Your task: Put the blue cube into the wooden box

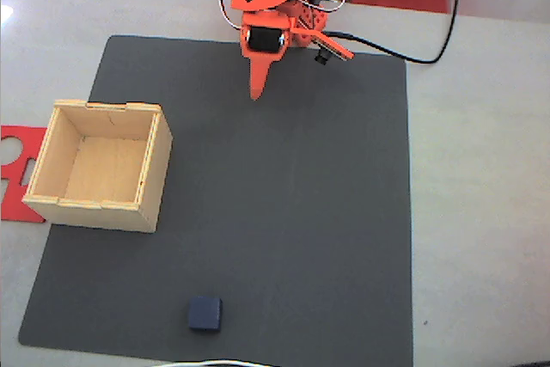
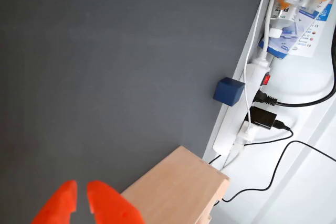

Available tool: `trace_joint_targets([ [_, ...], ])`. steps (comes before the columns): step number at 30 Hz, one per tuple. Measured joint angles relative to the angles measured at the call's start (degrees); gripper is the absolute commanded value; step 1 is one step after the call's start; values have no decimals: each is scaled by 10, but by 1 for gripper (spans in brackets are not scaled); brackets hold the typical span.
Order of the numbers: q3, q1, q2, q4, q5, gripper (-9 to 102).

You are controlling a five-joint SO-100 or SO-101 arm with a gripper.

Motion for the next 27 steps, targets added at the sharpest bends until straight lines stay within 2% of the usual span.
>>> trace_joint_targets([
  [4, 4, -28, 0, -6, -22, 1],
  [14, 4, -30, 0, -6, -27, 0],
  [20, 4, -30, 0, -12, -27, 12],
  [24, 4, -10, -11, -81, -20, 15],
  [27, -36, -4, -140, -172, -5, 15],
])
